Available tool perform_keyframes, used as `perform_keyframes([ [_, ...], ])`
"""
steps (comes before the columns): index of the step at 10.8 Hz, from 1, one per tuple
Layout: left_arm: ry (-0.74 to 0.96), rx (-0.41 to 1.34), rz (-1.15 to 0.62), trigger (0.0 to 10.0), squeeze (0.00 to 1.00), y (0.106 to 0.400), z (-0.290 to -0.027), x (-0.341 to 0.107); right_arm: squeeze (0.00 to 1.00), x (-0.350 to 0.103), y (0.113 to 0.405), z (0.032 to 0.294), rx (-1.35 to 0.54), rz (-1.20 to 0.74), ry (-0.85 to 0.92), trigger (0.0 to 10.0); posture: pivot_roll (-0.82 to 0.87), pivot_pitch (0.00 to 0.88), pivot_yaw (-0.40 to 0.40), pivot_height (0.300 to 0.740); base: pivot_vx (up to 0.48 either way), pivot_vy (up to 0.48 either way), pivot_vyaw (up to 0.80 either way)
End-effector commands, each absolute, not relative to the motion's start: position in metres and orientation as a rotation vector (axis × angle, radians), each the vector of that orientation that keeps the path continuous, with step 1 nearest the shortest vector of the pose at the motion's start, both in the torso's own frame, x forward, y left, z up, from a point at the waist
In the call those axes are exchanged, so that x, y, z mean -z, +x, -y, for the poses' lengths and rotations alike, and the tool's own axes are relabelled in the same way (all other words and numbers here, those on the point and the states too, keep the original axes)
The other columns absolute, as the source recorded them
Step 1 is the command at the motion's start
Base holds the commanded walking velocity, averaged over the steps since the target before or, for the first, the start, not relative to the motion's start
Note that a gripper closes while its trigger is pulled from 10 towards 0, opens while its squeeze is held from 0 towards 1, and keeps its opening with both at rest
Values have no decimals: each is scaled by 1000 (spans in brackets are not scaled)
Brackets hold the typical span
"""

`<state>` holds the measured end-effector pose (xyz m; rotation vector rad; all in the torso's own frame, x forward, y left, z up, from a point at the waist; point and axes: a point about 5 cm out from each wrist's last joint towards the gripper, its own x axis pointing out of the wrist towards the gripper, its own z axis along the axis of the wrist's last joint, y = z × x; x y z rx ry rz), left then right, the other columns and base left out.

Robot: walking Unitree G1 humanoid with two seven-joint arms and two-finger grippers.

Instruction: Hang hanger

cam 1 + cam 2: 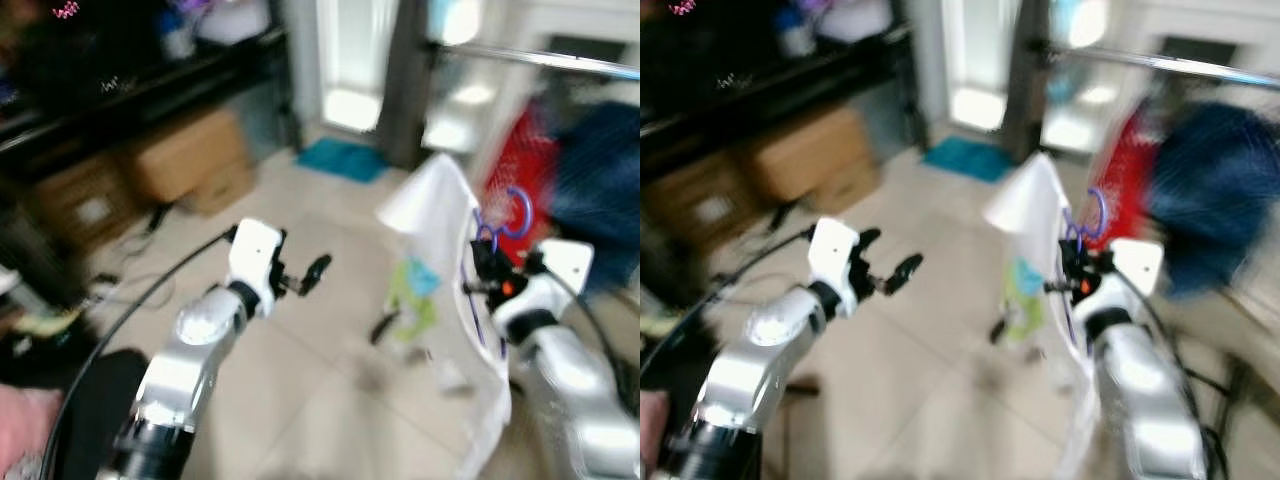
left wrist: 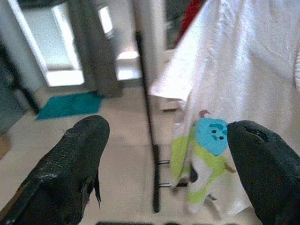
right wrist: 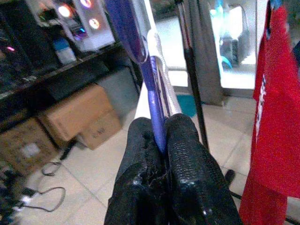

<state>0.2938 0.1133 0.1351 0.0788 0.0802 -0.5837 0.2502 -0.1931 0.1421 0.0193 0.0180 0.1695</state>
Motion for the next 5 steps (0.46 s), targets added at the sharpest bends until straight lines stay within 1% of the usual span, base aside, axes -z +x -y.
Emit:
perform_keyframes([
  [1, 92, 583, -90, 10000, 0, 293, -116, -134, 0, -154, 248, 185, -267, 59, 44, 10000, -156, 0, 90, 740, 0, 0, 0],
  [3, 106, 598, -83, 10000, 0, 292, -114, -135, 0, -163, 244, 183, -399, 106, 19, 10000, -156, 0, 82, 740, 0, 0, 0],
  [4, 110, 597, -81, 10000, 0, 292, -114, -135, 0, -168, 240, 181, -509, 134, 24, 10000, -155, 0, 73, 740, 0, 0, 0],
  [5, 111, 596, -81, 10000, 0, 291, -114, -135, 0, -170, 238, 180, -552, 145, 31, 10000, -154, 0, 69, 740, 0, 0, 0],
])
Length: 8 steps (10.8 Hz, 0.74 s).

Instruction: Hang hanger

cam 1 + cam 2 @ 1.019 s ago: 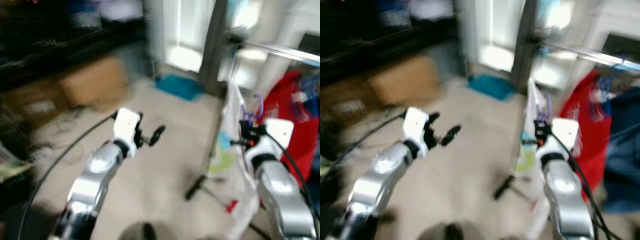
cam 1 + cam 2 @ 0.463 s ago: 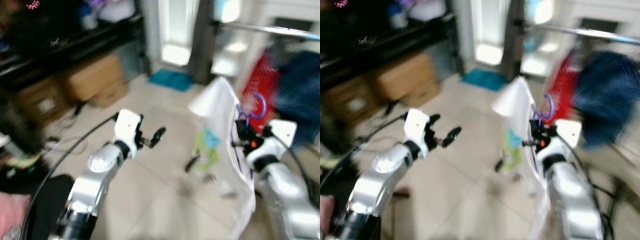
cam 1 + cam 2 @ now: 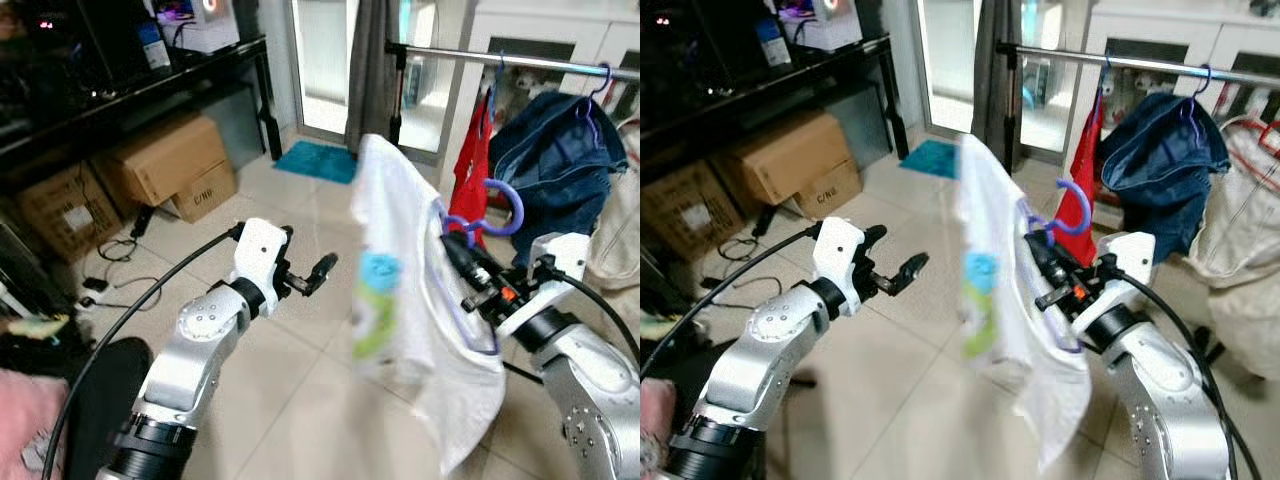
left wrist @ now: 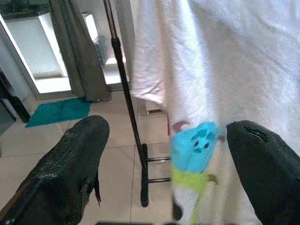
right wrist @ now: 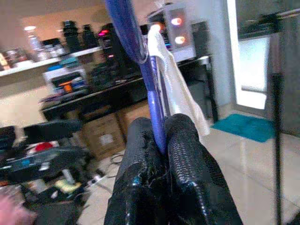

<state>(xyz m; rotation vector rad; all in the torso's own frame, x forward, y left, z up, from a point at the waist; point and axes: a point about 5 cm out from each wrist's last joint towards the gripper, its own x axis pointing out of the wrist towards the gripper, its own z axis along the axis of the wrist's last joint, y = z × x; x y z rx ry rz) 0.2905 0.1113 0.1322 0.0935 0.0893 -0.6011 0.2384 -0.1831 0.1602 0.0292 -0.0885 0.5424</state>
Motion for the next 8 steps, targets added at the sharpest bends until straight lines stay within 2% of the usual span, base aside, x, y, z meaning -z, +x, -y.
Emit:
perform_keyframes([
  [1, 111, 593, -81, 10000, 0, 290, -114, -134, 0, -172, 237, 180, -590, 152, 18, 10000, -153, 0, 63, 740, 0, 0, 0],
  [3, 110, 586, -82, 10000, 0, 289, -114, -134, 0, -173, 239, 182, -623, 157, -48, 10000, -154, 0, 58, 740, 0, 0, 0],
  [8, 119, 591, -83, 10000, 0, 292, -113, -134, 0, -160, 247, 187, -510, 150, -255, 10000, -152, 0, 67, 740, 0, 0, 0],
])
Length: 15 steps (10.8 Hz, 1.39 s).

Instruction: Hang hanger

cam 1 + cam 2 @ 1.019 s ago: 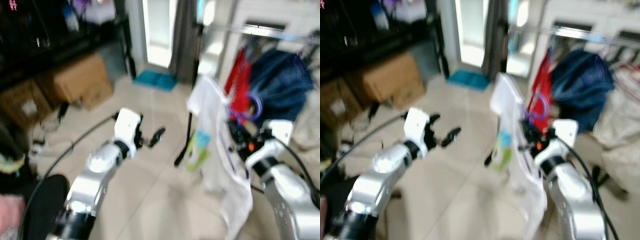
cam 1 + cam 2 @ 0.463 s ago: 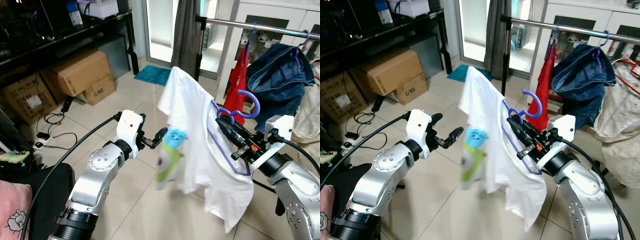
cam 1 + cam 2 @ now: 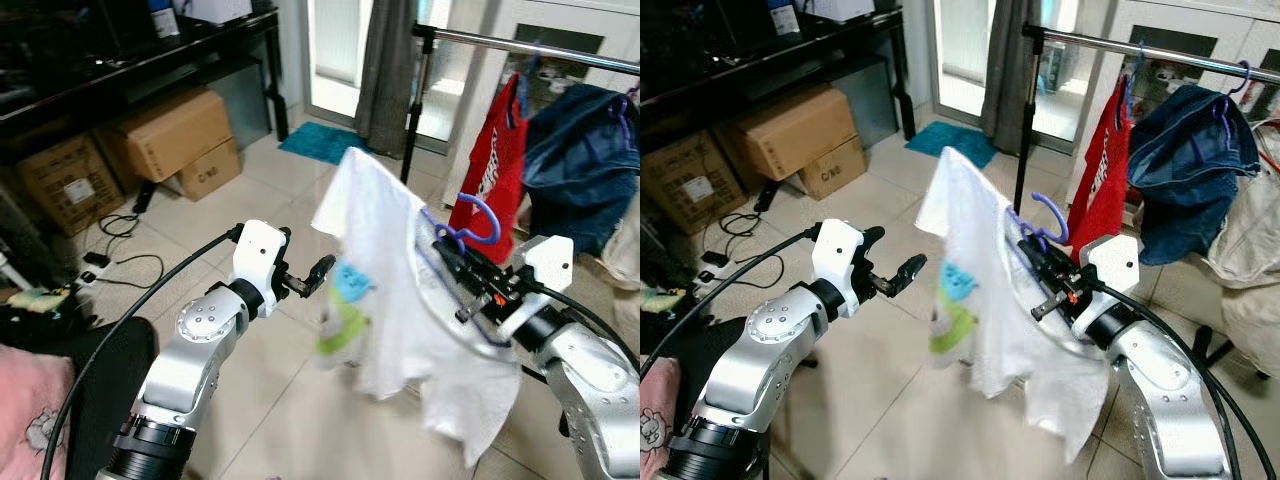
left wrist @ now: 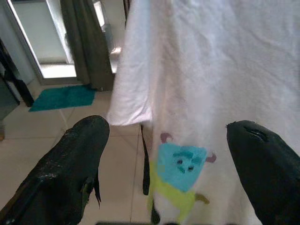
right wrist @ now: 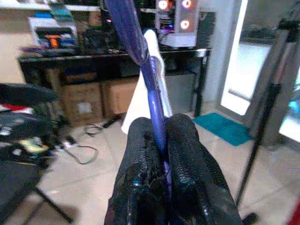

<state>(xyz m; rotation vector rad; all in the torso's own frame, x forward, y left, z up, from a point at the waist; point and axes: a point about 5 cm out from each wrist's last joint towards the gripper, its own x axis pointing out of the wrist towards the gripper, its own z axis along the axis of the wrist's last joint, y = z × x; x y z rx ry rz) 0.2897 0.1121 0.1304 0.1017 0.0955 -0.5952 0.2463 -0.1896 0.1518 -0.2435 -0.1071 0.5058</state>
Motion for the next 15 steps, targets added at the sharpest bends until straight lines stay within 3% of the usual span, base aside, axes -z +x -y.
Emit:
perform_keyframes([
  [1, 121, 593, -83, 10000, 0, 292, -113, -134, 0, -158, 249, 189, -477, 155, -284, 10000, -152, 0, 68, 740, 0, 0, 0],
  [7, 124, 602, -92, 10000, 0, 293, -114, -132, 0, -140, 250, 181, -408, 88, -281, 10000, -150, 0, 76, 740, 0, 0, 0],
  [11, 129, 602, -95, 10000, 0, 293, -114, -131, 0, -116, 258, 201, -87, -82, -326, 10000, -143, 0, 76, 740, 0, 0, 0],
  [15, 130, 606, -100, 10000, 0, 294, -114, -131, 0, -115, 263, 203, -18, -94, -341, 10000, -142, 0, 81, 740, 0, 0, 0],
])
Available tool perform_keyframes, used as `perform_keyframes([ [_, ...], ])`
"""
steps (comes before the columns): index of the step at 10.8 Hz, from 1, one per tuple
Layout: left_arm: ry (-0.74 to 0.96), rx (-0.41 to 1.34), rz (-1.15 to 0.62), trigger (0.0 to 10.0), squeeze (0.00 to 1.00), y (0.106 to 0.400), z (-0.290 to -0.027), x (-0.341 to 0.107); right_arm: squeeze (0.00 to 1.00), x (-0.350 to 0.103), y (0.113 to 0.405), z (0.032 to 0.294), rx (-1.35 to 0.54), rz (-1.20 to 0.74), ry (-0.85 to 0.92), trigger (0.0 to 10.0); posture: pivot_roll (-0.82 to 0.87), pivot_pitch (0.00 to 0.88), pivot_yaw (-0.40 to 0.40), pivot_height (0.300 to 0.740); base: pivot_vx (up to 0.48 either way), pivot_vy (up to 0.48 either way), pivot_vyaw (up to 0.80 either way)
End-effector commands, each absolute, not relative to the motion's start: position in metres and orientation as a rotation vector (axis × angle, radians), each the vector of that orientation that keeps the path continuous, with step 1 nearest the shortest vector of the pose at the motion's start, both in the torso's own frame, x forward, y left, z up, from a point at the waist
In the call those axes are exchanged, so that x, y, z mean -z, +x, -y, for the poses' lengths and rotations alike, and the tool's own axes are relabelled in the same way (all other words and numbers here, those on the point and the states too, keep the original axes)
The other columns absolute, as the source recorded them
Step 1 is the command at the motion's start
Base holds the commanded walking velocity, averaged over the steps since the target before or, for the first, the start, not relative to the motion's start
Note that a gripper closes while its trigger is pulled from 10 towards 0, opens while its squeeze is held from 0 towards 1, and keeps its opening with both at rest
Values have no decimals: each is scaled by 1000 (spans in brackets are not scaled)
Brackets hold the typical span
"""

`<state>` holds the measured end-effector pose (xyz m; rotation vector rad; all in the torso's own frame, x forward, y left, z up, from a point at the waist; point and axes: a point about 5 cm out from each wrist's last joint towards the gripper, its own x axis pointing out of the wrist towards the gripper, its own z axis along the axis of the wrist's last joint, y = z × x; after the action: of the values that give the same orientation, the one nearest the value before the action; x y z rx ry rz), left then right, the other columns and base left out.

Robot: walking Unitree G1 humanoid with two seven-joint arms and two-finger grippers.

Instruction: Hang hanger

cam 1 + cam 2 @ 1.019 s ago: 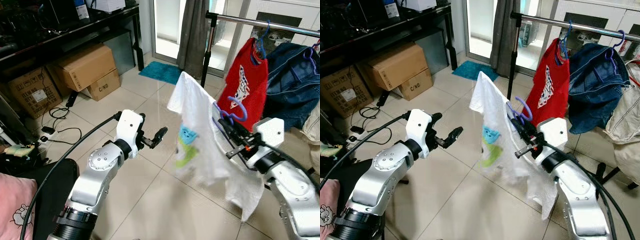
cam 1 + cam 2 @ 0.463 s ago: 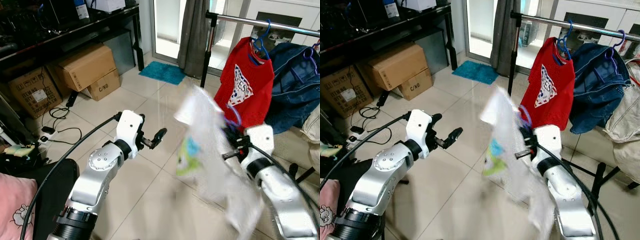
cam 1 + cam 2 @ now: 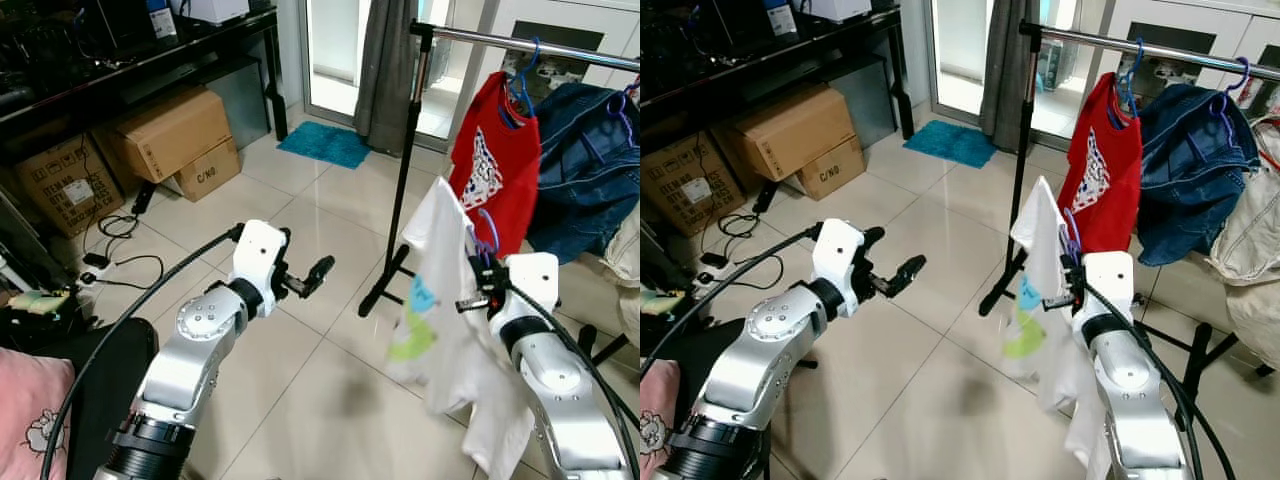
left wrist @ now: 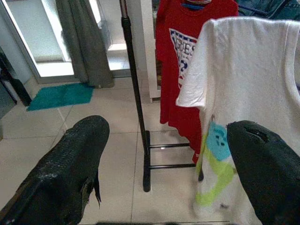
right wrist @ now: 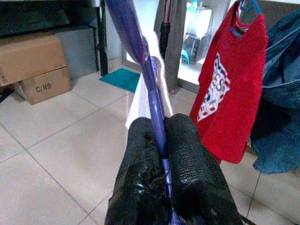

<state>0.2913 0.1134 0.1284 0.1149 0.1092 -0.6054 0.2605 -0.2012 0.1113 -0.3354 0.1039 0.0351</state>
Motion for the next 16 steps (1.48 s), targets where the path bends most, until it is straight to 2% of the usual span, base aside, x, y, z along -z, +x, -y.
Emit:
perform_keyframes([
  [1, 128, 613, -102, 10000, 0, 294, -114, -131, 0, -117, 265, 203, -16, -84, -349, 10000, -141, 0, 85, 740, 0, 0, 0],
  [3, 123, 615, -105, 10000, 0, 293, -114, -129, 0, -117, 269, 203, -3, -81, -287, 10000, -140, 0, 90, 740, 0, 0, 0],
  [8, 119, 600, -97, 10000, 0, 296, -114, -129, 0, -119, 273, 199, -26, -79, -268, 10000, -140, 0, 97, 740, 0, 0, 0],
  [10, 109, 558, -103, 10000, 0, 295, -118, -126, 0, -110, 265, 199, 14, -118, -110, 10000, -140, 0, 98, 740, 0, 0, 0],
  [12, 122, 523, -83, 10000, 0, 299, -119, -127, 0, -109, 264, 186, -22, -109, -37, 10000, -142, 0, 102, 740, 0, 0, 0],
  [16, 111, 517, -61, 10000, 0, 300, -119, -129, 0, -115, 264, 184, -28, -84, -39, 10000, -146, 0, 105, 740, 0, 0, 0],
])
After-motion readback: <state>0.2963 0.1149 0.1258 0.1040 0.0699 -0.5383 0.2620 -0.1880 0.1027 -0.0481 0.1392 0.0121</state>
